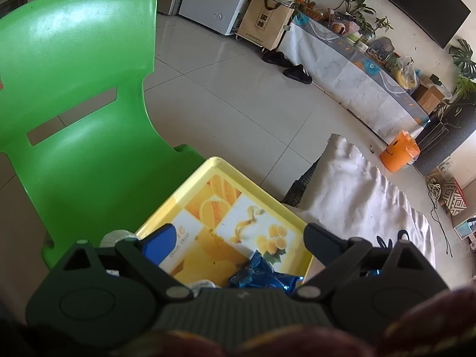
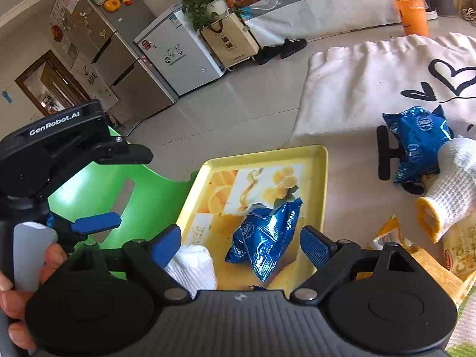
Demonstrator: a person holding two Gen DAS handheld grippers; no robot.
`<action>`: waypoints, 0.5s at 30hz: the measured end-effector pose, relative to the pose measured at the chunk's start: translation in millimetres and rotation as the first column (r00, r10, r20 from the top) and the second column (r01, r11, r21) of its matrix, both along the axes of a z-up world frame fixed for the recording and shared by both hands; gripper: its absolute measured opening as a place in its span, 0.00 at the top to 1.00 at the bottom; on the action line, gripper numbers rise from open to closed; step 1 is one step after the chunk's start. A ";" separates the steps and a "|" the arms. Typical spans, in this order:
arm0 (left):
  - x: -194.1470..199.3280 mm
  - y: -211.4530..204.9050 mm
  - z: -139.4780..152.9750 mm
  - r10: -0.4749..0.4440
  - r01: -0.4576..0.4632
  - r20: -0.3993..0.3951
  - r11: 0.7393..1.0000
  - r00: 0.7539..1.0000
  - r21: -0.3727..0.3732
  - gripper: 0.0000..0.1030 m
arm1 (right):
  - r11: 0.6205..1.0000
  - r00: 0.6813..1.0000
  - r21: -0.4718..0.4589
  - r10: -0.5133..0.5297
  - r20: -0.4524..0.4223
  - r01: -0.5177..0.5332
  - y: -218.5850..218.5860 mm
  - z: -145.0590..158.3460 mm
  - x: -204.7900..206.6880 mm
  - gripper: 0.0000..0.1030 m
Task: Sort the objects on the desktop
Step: 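Carry the white glove and blue bag onto the yellow tray and open both grippers, then withdraw both tools from the tray back toward the pile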
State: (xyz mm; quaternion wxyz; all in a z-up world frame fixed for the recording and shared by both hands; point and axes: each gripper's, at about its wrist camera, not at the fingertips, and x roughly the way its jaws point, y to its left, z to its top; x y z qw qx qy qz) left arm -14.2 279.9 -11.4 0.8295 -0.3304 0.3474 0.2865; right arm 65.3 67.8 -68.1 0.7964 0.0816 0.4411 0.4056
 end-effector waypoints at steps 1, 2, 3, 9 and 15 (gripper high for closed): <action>1.3 -2.2 -0.4 -0.010 0.010 -0.004 1.000 1.000 0.001 0.06 | 1.000 1.000 -0.002 -0.007 0.006 0.007 -3.8 1.9 2.1 0.15; 2.4 -5.0 -0.7 -0.021 0.021 -0.006 1.000 1.000 0.003 0.06 | 1.000 1.000 -0.005 -0.013 0.011 0.013 -6.9 3.9 3.2 0.15; 3.8 -8.6 -1.3 -0.034 0.034 -0.008 0.999 0.999 0.006 0.06 | 1.000 1.000 -0.008 -0.018 0.017 0.018 -9.3 5.3 4.3 0.15; 12.1 -26.4 -7.6 -0.087 0.087 -0.031 0.996 0.996 0.004 0.05 | 0.996 0.995 -0.055 -0.064 0.070 0.068 -27.8 15.6 17.7 0.15; 20.8 -45.4 -13.2 -0.139 0.140 -0.054 0.990 0.989 0.012 0.03 | 0.973 0.973 -0.140 -0.159 0.167 0.183 -47.4 20.3 44.1 0.15</action>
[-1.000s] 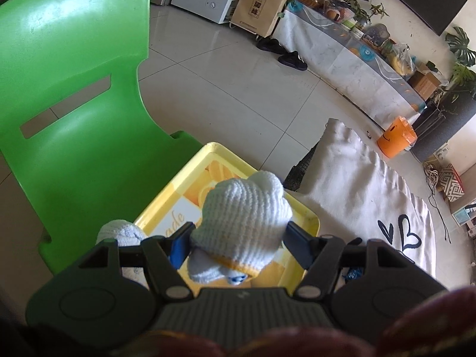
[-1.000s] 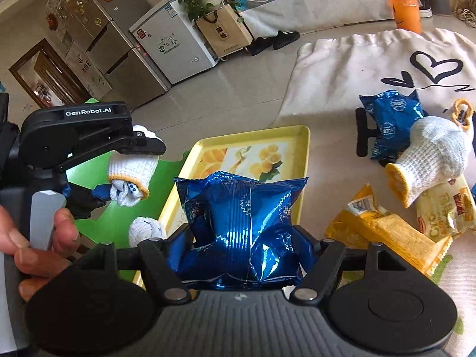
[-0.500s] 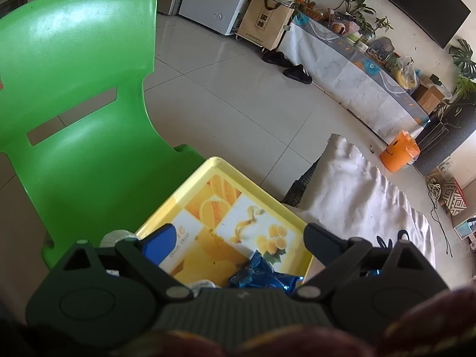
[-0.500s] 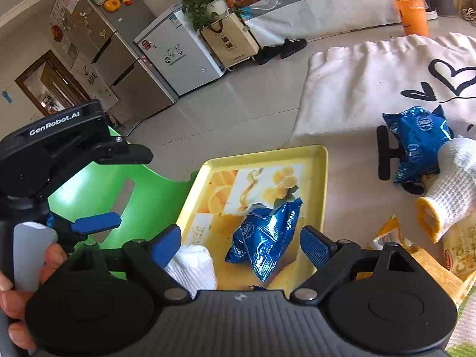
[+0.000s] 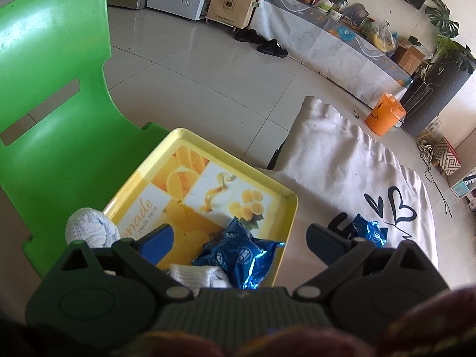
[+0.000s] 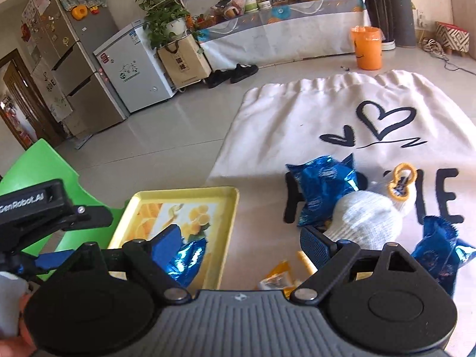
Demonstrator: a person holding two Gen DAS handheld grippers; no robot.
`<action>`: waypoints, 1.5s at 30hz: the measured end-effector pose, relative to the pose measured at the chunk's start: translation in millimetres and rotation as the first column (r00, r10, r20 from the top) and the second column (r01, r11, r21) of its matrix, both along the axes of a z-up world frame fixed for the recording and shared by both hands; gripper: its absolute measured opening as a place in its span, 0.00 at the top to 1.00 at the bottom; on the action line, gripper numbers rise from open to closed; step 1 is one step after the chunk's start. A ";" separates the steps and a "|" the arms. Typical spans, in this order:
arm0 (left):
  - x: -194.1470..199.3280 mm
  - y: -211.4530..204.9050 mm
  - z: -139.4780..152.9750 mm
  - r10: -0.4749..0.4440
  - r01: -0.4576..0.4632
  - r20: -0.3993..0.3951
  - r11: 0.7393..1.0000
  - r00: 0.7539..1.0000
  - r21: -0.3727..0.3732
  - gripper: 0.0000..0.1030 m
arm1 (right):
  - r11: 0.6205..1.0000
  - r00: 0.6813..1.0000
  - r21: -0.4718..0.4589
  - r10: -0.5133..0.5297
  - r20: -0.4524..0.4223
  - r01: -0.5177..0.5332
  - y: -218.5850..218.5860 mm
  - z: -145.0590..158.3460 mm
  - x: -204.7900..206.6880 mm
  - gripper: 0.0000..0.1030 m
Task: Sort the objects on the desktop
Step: 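Withdraw both tools from the tray back toward the pile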
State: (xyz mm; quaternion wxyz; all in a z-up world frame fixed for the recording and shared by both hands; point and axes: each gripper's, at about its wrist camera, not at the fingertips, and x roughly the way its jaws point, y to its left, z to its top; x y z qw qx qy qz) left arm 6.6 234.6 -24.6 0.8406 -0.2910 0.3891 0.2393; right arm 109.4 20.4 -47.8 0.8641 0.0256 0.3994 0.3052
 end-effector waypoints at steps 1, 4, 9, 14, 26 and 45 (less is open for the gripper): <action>1.3 -3.0 -0.7 -0.010 0.010 -0.003 1.000 1.000 0.001 0.03 | 1.000 1.000 -0.009 -0.015 0.012 0.015 -2.9 0.0 4.7 0.15; 5.6 -14.5 -2.5 -0.053 0.053 -0.011 0.999 0.999 0.010 0.02 | 0.998 0.999 -0.059 -0.031 0.018 0.032 -7.1 -7.4 20.8 0.15; 14.5 -33.3 -6.0 -0.138 0.139 -0.029 0.990 0.990 0.020 0.01 | 0.986 0.998 -0.161 -0.040 0.055 0.048 -10.7 -27.0 33.4 0.15; 22.8 -47.8 -12.3 -0.196 0.197 -0.047 0.980 0.979 0.007 0.01 | 0.945 0.995 -0.326 0.020 0.094 0.012 -9.5 -44.1 33.5 0.15; 33.4 -81.0 -25.4 -0.304 0.305 -0.085 0.952 0.949 -0.005 0.01 | 0.930 0.983 -0.361 -0.125 -0.136 0.068 -75.7 -63.3 37.3 0.22; 41.6 -121.9 -53.0 -0.378 0.369 -0.144 0.925 0.915 -0.083 0.01 | 0.956 0.918 -0.251 -0.233 -0.320 0.154 -155.8 -28.0 -16.8 0.20</action>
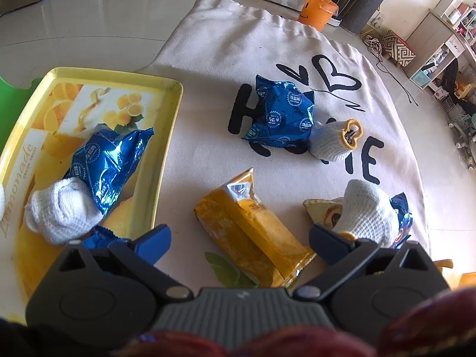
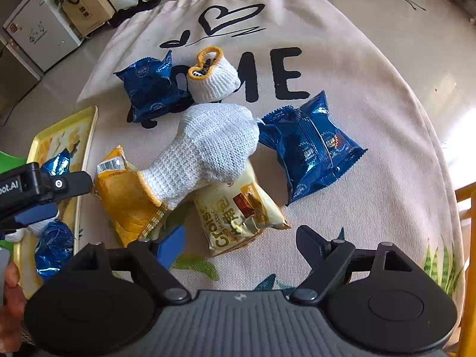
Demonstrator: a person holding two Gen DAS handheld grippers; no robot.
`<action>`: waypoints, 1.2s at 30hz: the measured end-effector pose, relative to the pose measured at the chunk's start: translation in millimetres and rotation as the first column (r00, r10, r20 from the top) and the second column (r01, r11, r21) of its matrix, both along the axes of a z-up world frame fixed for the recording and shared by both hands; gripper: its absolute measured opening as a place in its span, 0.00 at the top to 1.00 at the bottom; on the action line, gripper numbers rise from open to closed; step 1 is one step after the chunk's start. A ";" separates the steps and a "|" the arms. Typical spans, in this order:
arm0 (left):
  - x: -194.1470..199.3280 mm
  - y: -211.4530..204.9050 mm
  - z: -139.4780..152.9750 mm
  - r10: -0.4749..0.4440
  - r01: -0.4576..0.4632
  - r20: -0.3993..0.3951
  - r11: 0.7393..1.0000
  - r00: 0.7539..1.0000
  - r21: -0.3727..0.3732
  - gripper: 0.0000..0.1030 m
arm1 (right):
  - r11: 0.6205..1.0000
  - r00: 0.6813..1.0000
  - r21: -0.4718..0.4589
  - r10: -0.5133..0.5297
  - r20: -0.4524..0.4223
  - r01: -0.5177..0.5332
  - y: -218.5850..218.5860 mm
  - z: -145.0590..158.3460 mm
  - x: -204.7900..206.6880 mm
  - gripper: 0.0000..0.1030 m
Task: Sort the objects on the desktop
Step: 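Withdraw both tools from the tray back toward the pile, then position the left gripper over a yellow wafer bag while the right gripper nears a white glove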
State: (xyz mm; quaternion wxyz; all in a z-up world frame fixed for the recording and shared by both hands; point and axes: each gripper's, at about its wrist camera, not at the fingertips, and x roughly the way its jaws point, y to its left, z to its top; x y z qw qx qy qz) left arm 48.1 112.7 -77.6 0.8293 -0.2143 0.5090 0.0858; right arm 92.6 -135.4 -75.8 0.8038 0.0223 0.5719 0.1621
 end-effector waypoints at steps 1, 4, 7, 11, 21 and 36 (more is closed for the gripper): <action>0.3 -0.6 -1.0 0.001 -0.001 -0.003 1.000 1.000 0.001 0.01 | 0.999 1.000 0.020 -0.026 -0.004 0.026 -5.7 2.3 -1.3 0.19; 1.6 -1.2 -4.8 0.013 -0.014 -0.014 1.000 1.000 -0.005 0.01 | 0.996 0.996 0.037 -0.086 -0.011 0.086 -16.7 3.8 1.4 0.18; 3.7 -3.6 -8.5 0.020 -0.020 -0.023 1.000 1.000 -0.006 0.01 | 0.987 0.988 0.036 -0.153 -0.017 0.154 -24.3 2.0 7.6 0.18; 8.1 -8.6 -13.2 0.018 -0.018 -0.035 1.000 0.999 0.000 0.01 | 0.973 0.976 0.082 -0.215 -0.034 0.217 -33.2 1.2 14.2 0.18; 19.1 -15.3 -26.8 0.074 -0.076 -0.047 0.996 0.996 -0.039 0.01 | 0.950 0.961 0.155 -0.277 0.009 0.273 -50.1 16.5 27.5 0.18; 33.0 -15.7 -47.5 0.124 -0.127 -0.087 0.991 0.989 -0.032 0.01 | 0.930 0.949 0.209 -0.316 0.025 0.304 -63.5 17.6 43.9 0.18</action>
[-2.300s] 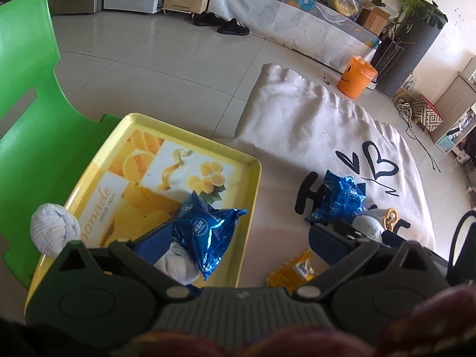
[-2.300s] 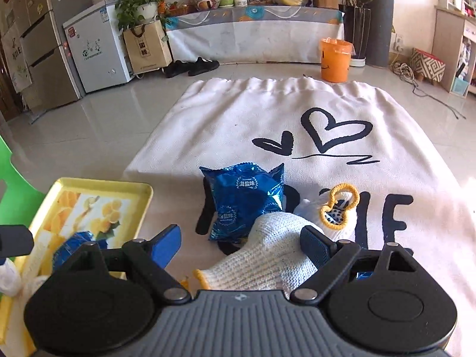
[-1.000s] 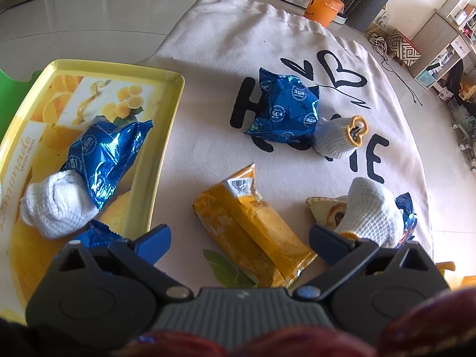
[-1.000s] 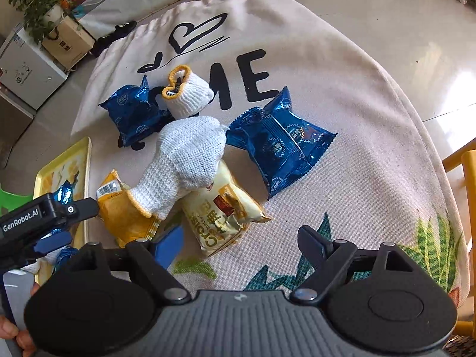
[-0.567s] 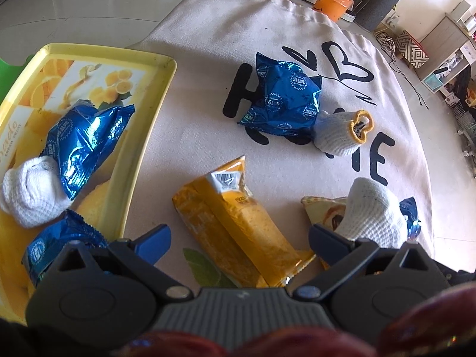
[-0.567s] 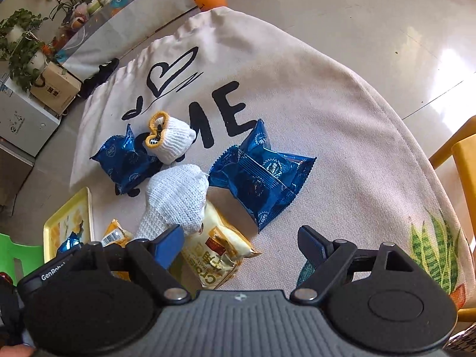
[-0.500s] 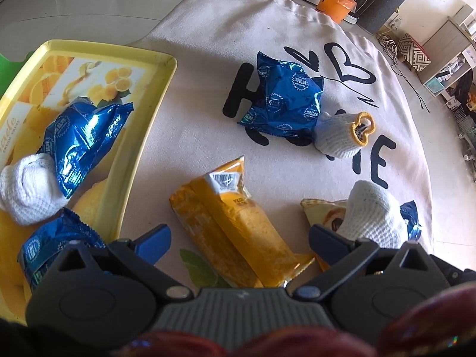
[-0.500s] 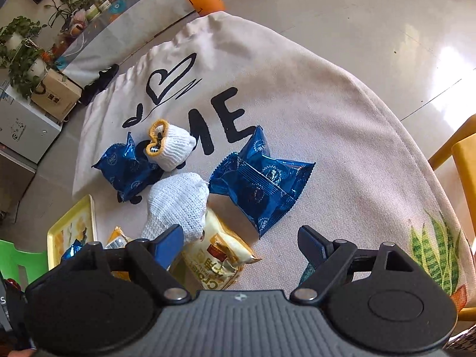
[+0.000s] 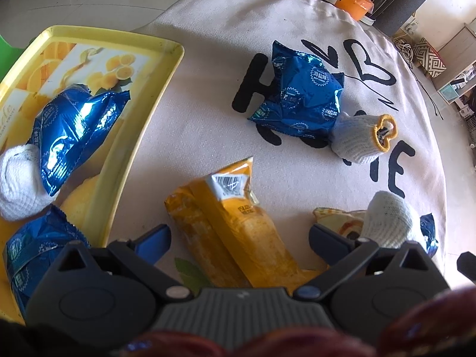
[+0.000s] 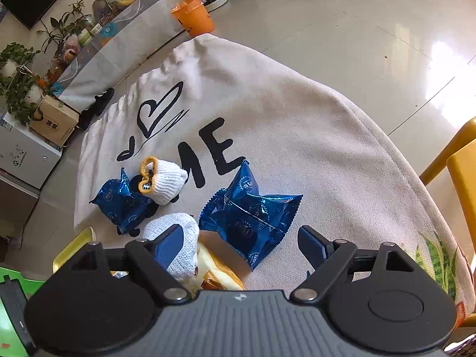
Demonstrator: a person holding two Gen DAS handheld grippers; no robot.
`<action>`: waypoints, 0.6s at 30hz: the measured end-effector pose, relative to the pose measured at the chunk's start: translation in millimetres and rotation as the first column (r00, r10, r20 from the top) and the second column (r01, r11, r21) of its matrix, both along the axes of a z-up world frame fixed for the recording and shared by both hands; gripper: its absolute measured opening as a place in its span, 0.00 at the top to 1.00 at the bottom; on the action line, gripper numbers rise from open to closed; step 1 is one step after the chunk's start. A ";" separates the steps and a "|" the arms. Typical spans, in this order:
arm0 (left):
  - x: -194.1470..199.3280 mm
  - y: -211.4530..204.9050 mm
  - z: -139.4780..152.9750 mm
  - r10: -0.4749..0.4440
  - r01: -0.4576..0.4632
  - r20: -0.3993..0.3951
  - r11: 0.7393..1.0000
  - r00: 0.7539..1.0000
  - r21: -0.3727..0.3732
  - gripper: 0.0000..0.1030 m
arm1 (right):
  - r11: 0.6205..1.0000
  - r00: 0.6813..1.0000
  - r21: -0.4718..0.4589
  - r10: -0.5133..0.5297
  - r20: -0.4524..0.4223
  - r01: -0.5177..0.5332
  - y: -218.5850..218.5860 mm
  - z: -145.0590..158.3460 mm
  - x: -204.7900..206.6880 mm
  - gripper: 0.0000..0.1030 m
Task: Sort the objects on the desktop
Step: 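Position the left gripper over a yellow wafer bag while the right gripper nears a white glove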
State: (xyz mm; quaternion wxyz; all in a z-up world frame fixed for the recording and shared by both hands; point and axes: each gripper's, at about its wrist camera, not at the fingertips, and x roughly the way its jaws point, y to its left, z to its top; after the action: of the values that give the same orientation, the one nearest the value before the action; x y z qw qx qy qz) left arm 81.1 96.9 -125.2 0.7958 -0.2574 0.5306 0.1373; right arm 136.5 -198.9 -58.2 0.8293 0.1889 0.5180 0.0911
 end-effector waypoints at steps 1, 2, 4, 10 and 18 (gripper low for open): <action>0.6 -0.2 -1.9 -0.001 0.001 -0.007 1.000 1.000 0.003 0.01 | 1.000 1.000 0.015 0.009 0.005 -0.009 1.1 0.3 -0.2 0.18; 1.0 -0.6 -4.0 -0.001 0.001 -0.015 1.000 1.000 0.006 0.01 | 0.999 1.000 0.033 0.018 0.011 -0.018 2.2 0.7 -0.2 0.18; 1.5 -0.6 -8.5 0.002 -0.001 -0.032 1.000 0.999 0.015 0.01 | 0.996 0.999 0.072 0.044 0.019 -0.045 6.6 1.6 -0.5 0.18; 1.5 -5.8 -12.0 -0.030 0.032 -0.039 0.998 0.999 0.061 0.00 | 0.991 0.996 0.107 0.083 0.020 -0.085 20.7 -2.4 -0.8 0.18; -2.7 -16.4 -14.9 -0.099 0.104 -0.044 0.986 0.994 0.132 0.00 | 0.988 0.993 0.107 0.115 0.004 -0.114 37.3 -9.7 0.6 0.18</action>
State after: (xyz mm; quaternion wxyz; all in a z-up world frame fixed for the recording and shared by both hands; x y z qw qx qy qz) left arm 78.4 80.5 -140.1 0.8073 -0.1735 0.5473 0.1364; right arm 137.1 -161.6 -68.0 0.8108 0.2030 0.5232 0.1660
